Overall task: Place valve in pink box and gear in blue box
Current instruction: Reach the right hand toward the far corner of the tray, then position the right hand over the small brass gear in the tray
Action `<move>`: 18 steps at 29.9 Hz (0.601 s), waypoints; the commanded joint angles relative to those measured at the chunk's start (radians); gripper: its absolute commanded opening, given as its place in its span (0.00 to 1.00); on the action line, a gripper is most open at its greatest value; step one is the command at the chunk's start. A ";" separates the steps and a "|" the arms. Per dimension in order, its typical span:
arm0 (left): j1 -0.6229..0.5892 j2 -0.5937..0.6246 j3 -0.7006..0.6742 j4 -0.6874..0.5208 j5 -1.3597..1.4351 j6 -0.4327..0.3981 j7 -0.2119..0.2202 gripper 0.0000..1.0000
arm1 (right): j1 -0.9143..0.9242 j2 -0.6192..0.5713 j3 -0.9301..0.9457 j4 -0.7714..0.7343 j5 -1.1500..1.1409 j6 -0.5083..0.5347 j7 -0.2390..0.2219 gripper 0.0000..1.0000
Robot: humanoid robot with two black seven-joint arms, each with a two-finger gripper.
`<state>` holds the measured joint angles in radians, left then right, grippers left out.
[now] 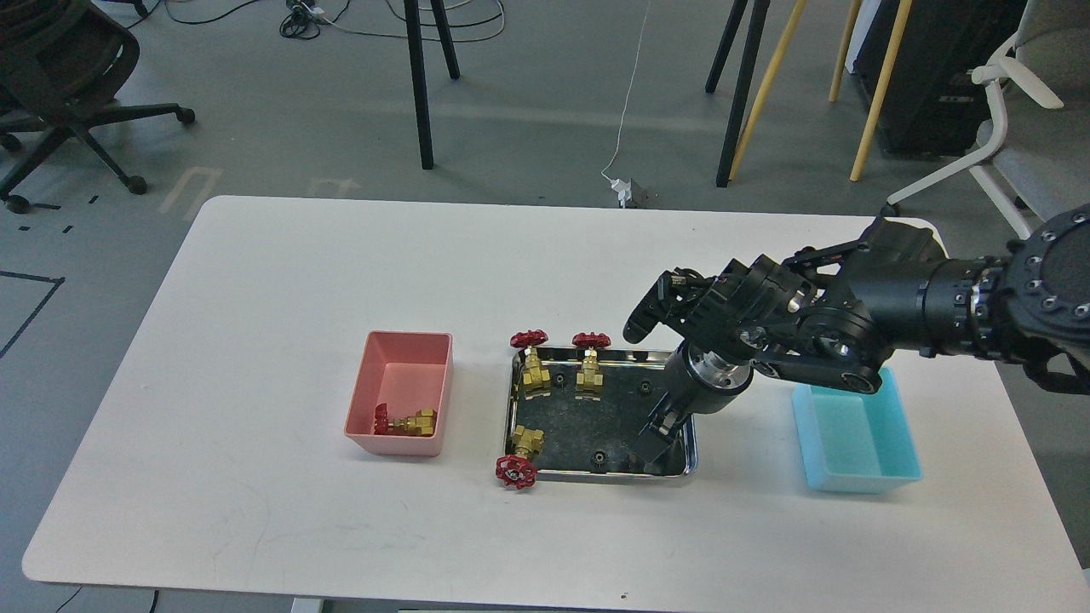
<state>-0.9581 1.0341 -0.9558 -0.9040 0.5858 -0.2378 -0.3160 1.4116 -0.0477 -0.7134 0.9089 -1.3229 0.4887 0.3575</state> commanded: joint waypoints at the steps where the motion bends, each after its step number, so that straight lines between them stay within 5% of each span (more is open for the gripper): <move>1: -0.025 0.000 0.002 0.039 0.000 0.002 0.002 0.99 | -0.016 0.048 -0.027 -0.042 -0.001 0.000 0.024 0.85; 18: -0.042 0.000 0.002 0.089 0.000 0.003 0.000 0.99 | -0.045 0.048 -0.064 -0.116 -0.006 0.000 0.031 0.66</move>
<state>-1.0002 1.0340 -0.9527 -0.8229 0.5860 -0.2333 -0.3145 1.3718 0.0001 -0.7756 0.8053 -1.3269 0.4887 0.3881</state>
